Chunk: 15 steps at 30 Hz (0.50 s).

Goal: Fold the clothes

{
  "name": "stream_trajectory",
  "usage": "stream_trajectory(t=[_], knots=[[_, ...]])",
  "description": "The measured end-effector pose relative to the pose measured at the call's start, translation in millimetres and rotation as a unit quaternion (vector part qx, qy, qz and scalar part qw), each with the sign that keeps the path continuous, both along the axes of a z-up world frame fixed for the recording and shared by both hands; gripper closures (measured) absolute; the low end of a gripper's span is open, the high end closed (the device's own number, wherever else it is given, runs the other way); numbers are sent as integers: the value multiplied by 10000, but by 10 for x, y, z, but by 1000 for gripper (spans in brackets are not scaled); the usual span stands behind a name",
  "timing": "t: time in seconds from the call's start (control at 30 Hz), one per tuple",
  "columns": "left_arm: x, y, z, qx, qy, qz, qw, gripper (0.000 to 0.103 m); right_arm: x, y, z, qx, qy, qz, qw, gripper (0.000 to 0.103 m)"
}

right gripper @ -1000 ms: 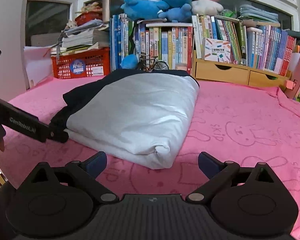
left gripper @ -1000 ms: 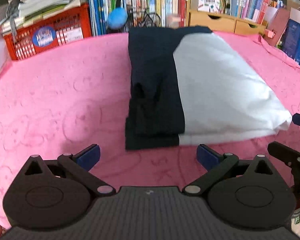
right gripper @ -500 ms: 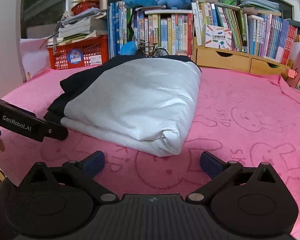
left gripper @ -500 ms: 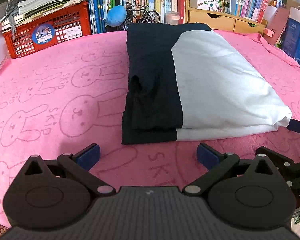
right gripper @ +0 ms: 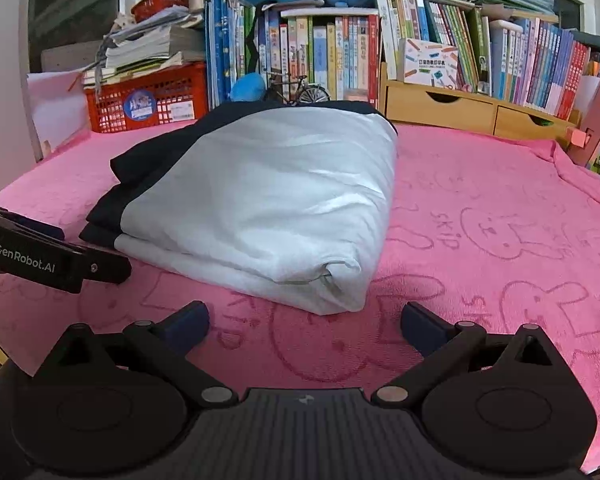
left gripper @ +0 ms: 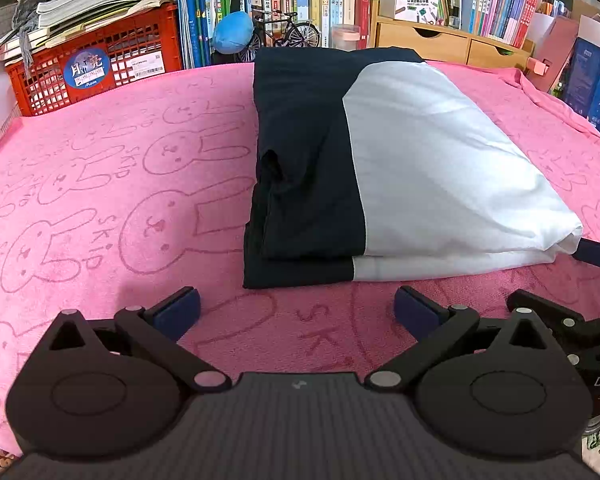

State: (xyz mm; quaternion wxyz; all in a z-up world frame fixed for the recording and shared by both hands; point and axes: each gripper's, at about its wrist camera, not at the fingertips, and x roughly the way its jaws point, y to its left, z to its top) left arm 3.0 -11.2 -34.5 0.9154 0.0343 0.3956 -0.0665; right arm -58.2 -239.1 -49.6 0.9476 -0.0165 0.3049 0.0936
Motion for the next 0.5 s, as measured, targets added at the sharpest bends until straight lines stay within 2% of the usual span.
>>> stream_trajectory(t=[0.5], knots=[[1,-14,-3,-2,0,-4,10000,0,-4,3,-1,-1,-18,3,10000,0]])
